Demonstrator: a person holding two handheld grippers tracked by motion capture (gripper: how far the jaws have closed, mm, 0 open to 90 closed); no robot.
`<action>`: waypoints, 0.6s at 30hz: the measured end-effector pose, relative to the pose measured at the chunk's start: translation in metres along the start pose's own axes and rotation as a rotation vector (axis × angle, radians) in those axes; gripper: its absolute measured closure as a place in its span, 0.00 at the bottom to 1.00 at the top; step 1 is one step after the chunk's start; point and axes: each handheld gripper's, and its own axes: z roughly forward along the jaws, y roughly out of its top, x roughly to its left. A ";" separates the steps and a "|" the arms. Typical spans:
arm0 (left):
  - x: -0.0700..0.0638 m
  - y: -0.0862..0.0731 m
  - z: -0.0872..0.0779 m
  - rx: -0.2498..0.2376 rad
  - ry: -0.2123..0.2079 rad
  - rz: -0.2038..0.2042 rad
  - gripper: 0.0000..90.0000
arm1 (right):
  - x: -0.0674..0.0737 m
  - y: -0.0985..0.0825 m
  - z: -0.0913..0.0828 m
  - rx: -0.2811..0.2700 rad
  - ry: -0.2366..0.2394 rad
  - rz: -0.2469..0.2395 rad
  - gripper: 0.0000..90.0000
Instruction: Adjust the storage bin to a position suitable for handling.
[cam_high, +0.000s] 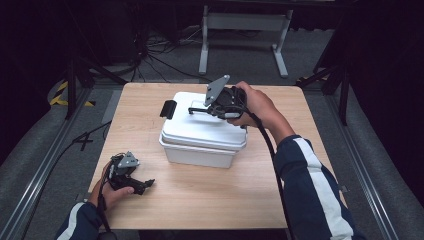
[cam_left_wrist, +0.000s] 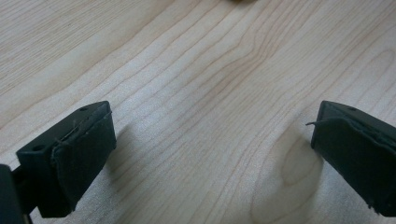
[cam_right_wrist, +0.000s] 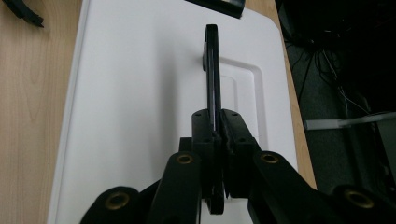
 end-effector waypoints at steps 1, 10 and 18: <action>0.000 0.000 0.000 0.005 -0.003 0.001 0.00 | -0.001 -0.004 -0.004 -0.010 0.000 0.008 0.95; 0.000 0.000 0.000 0.005 -0.003 0.001 0.00 | -0.003 -0.019 -0.022 -0.019 -0.027 0.037 0.95; 0.000 0.000 0.000 0.005 -0.003 0.002 0.00 | -0.004 -0.031 -0.034 -0.019 -0.045 0.064 0.95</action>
